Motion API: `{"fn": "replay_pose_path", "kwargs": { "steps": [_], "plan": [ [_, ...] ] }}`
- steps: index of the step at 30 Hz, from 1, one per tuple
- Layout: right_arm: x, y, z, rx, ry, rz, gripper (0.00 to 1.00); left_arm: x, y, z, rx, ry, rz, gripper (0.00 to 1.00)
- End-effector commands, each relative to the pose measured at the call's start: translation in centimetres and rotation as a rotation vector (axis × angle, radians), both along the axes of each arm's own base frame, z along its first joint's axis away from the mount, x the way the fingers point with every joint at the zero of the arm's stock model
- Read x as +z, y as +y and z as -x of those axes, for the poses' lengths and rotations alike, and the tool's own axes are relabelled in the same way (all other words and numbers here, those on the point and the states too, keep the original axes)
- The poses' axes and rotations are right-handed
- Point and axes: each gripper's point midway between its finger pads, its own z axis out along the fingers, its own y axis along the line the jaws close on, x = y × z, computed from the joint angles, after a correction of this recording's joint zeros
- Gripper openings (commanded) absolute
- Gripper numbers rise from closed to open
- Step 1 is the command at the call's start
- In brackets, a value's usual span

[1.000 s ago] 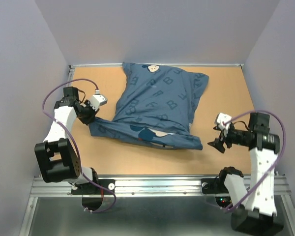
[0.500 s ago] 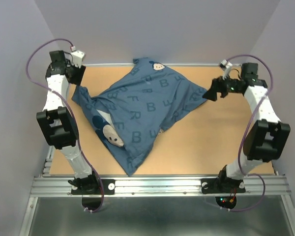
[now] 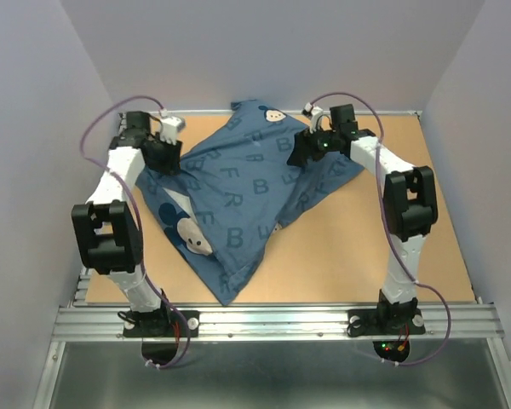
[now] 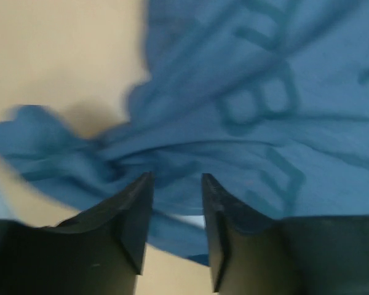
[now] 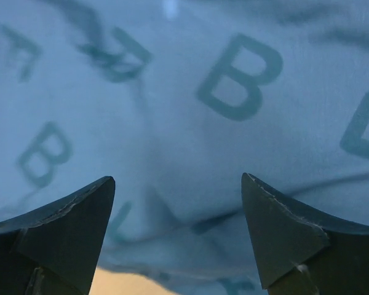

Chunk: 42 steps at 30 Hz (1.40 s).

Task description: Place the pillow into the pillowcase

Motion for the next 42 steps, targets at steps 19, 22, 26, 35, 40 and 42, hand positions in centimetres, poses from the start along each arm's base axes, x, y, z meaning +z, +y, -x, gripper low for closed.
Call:
{"fn": "replay_pose_path", "kwargs": {
  "steps": [19, 22, 26, 35, 40, 42],
  "plan": [
    [-1.4, -8.8, 12.4, -0.094, 0.101, 0.390, 0.69, -9.4, -28.4, -0.6, -0.521, 0.233, 0.102, 0.43],
    [2.3, -7.7, 9.5, -0.162, 0.051, 0.319, 0.79, -9.4, -25.2, 0.6, -0.455, 0.224, 0.142, 0.46],
    [-1.1, -5.8, 8.6, -0.164, 0.219, 0.250, 0.82, -6.8, -21.8, 1.7, -0.380, 0.196, 0.249, 0.57],
    [-12.7, -10.6, 11.7, -0.084, 0.357, 0.558, 0.79, -10.0, -13.2, 4.4, -0.227, 0.262, 0.202, 0.58],
    [-15.3, -17.2, 9.9, -0.179, 0.377, 0.690, 0.78, -9.0, -11.9, 5.5, -0.249, 0.201, 0.194, 0.63],
    [-15.2, -19.1, 8.5, -0.204, 0.350, 0.716, 0.77, -9.7, -10.9, 5.7, -0.228, 0.207, 0.151, 0.64]
  ]
}}
